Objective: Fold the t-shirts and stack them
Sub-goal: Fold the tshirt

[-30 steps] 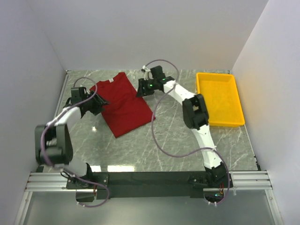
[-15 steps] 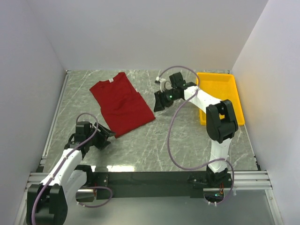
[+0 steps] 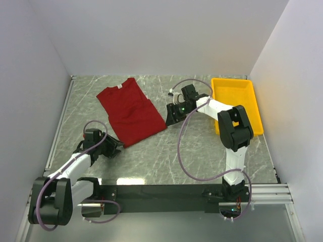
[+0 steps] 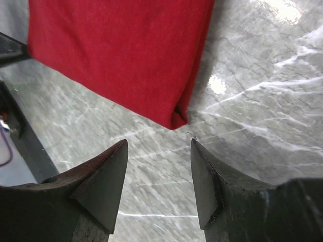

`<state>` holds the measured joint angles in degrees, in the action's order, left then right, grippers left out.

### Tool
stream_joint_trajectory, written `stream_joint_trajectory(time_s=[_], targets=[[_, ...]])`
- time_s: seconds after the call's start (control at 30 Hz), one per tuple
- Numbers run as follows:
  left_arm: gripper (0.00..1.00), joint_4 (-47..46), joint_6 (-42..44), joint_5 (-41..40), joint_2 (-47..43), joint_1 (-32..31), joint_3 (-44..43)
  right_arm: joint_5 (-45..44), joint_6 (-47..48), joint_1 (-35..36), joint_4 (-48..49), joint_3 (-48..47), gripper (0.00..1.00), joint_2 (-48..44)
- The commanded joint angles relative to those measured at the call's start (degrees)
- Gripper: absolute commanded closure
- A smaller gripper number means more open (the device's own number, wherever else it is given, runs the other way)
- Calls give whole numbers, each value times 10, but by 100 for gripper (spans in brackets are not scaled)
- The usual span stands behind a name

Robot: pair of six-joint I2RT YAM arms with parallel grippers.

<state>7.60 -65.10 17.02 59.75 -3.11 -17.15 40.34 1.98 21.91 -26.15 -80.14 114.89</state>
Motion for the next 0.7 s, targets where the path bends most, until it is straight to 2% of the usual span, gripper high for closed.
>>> stream_joint_trajectory(time_s=[0.0, 0.43, 0.63, 0.67], targets=[[47, -50, -10, -8, 11, -3, -8, 26, -31, -3, 29, -2, 41, 9], [52, -98, -14, 4, 61, -9, -6, 22, -74, -3, 21, -65, 41, 89], [62, -124, -13, 8, 99, -15, -11, 34, -85, -2, 15, -63, 43, 91], [66, -128, -14, 10, 103, -15, -12, 35, -86, -2, 13, -62, 44, 90]])
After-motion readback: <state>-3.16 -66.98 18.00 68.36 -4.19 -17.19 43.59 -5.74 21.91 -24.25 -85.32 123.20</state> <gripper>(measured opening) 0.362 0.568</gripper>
